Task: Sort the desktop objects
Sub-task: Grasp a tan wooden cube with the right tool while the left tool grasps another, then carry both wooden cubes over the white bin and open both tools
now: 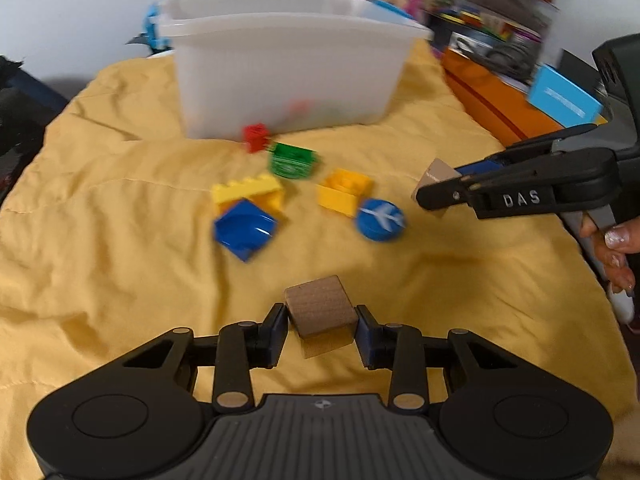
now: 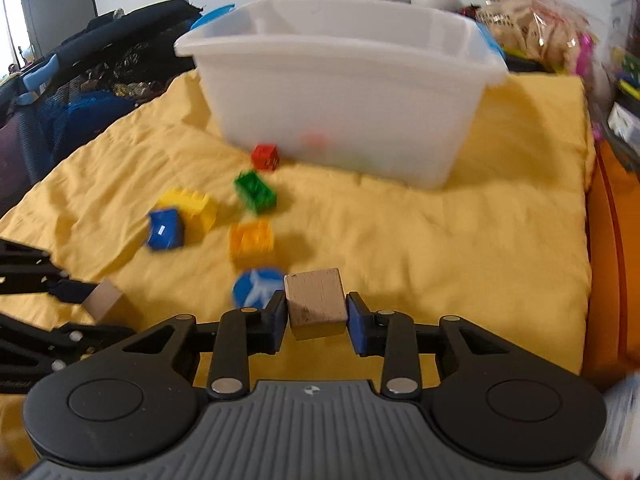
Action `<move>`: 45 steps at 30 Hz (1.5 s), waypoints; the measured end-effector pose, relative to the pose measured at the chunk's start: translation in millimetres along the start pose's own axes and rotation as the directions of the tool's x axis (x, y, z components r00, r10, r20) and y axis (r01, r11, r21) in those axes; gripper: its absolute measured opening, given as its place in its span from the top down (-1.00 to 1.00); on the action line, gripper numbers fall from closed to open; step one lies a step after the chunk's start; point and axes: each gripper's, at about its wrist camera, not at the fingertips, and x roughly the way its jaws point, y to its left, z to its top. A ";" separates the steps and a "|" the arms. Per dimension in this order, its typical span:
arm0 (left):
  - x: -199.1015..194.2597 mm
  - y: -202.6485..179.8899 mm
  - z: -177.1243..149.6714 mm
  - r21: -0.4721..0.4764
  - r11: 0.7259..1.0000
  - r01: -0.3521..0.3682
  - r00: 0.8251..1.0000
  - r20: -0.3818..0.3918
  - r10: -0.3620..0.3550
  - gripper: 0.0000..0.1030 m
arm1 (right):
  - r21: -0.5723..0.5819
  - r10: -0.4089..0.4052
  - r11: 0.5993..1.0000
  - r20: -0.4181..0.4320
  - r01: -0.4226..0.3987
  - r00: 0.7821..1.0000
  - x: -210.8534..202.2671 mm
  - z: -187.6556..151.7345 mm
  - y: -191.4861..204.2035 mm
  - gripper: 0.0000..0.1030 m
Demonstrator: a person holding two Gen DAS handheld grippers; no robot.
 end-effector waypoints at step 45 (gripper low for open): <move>-70.6 35.6 206.5 0.017 0.997 -0.070 0.879 0.473 0.054 0.28 | 0.087 -0.101 0.994 0.476 0.068 0.874 -63.9 160.7 -15.8 0.37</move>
